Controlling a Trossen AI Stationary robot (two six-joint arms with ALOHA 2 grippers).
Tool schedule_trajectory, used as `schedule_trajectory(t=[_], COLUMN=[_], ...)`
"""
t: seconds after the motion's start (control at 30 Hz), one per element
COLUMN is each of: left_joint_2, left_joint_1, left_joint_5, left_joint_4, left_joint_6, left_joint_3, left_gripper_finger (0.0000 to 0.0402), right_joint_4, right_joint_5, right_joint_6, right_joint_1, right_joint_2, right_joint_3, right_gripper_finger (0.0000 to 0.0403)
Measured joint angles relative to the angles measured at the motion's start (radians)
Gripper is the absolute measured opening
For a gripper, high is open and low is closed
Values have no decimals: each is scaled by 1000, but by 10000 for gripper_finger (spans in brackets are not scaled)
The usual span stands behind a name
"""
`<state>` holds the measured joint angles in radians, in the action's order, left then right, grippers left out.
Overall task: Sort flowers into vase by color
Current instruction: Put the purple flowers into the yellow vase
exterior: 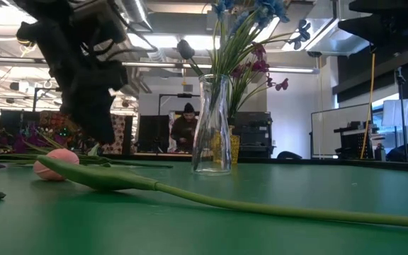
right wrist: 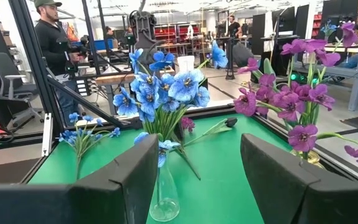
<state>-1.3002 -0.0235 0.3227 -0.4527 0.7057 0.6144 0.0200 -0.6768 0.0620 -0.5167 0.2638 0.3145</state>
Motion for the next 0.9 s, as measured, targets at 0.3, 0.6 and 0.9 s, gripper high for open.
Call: schedule_trajectory(t=[0.3,0.6,0.9], left_joint_2=[-51,-51,-43], left_joint_1=[0,6,19], left_joint_5=[-3,17,30], left_joint_4=[-89,-131,-173], left_joint_6=[47,73,72], left_joint_3=[0,0,5], left_gripper_finger=[194,194,194], right_joint_4=[8,8,8], right_joint_5=[1,4,4], right_joint_6=[9,10,11], right_joint_1=[0,0,0], right_joint_2=[0,0,0], right_joint_3=[0,0,0], right_gripper_finger=[227,227,227])
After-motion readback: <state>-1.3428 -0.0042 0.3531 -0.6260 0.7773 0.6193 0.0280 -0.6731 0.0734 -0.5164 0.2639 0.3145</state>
